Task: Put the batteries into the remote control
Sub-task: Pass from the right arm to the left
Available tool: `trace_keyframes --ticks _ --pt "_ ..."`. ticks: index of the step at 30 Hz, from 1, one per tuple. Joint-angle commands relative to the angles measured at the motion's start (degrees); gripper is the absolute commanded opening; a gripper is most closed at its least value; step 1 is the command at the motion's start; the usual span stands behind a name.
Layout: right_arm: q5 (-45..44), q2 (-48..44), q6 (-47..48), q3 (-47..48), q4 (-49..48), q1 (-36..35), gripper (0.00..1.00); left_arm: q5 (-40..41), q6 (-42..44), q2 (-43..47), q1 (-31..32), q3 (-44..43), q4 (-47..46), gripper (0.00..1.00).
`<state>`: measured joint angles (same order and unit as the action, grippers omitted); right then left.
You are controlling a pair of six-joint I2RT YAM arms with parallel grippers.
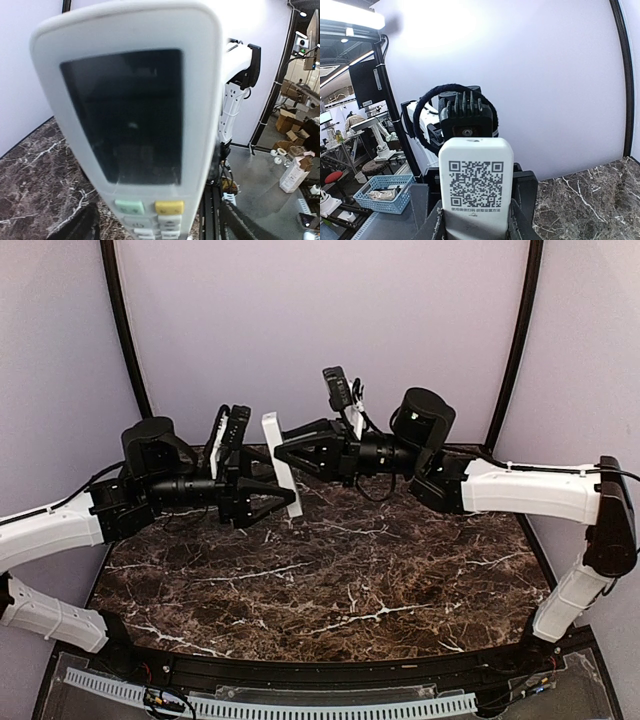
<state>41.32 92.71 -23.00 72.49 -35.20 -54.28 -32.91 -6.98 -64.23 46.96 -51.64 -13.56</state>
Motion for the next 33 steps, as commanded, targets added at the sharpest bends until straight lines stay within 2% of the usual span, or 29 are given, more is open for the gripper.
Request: trace_keyframes --ticks 1,2,3,4,7,11,12,13,15,16,18,19,21,25,28,33 --pt "1.9 0.1 -2.9 -0.2 -6.9 -0.1 0.00 -5.0 -1.8 -2.7 -0.4 -3.4 -2.8 0.72" --pt "1.7 0.0 -2.9 -0.6 -7.0 -0.1 0.00 -5.5 -2.0 -3.0 -0.4 -3.6 -2.9 0.63" --pt "1.6 -0.2 -2.9 -0.9 -7.0 -0.1 0.00 -5.5 -2.1 -3.5 -0.4 -3.8 -3.2 0.58" --pt "1.6 -0.3 -2.9 -1.1 -6.8 -0.1 0.00 -5.5 -2.1 -3.6 -0.4 -3.9 -3.3 0.48" --pt "1.7 -0.4 -2.9 -1.5 -6.1 -0.1 0.00 -5.4 -1.9 -3.7 -0.3 -4.3 -3.8 0.31" --pt "0.8 -0.9 -2.2 -1.7 -3.8 -0.1 0.00 -4.7 -1.7 -3.7 -0.4 -4.8 -2.4 0.18" --pt "-0.1 -1.2 -1.8 -1.7 -2.7 0.0 0.00 -3.8 -1.9 -3.7 -0.4 -4.8 -2.0 0.18" --pt "-1.4 -1.6 -1.4 -1.7 -1.3 0.1 0.09 -2.2 -2.2 -3.7 -0.4 -4.9 -0.8 0.17" --pt "-6.2 -2.9 -0.1 -1.3 3.9 0.5 0.33 2.5 -3.5 -3.9 -0.4 -5.6 2.8 0.14" --pt "-10.1 -3.8 0.5 -0.8 7.7 0.8 0.44 4.7 -4.1 -4.3 -0.4 -6.0 4.7 0.14" --pt "-19.3 -5.2 2.1 0.7 16.8 1.4 0.58 13.3 -6.2 -5.6 -0.5 -8.2 14.9 0.14" --pt "-24.5 -5.7 2.5 1.6 21.8 1.7 0.63 18.2 -8.2 -6.3 -0.9 -8.6 17.7 0.14" --pt "-35.4 -6.2 3.1 3.5 32.3 2.1 0.72 23.0 -13.0 -8.8 -2.3 -9.0 23.7 0.14" --pt "-46.9 -5.5 3.0 5.7 46.0 3.0 0.77 23.2 -22.3 -15.6 -5.5 -5.4 27.4 0.14" --pt "-49.4 -4.8 2.8 5.9 50.9 3.1 0.77 24.5 -25.3 -19.8 -6.3 -5.1 31.8 0.11" --pt "-50.8 -3.1 1.8 5.6 55.5 3.1 0.77 27.6 -28.4 -25.3 -6.5 -6.3 37.6 0.13"
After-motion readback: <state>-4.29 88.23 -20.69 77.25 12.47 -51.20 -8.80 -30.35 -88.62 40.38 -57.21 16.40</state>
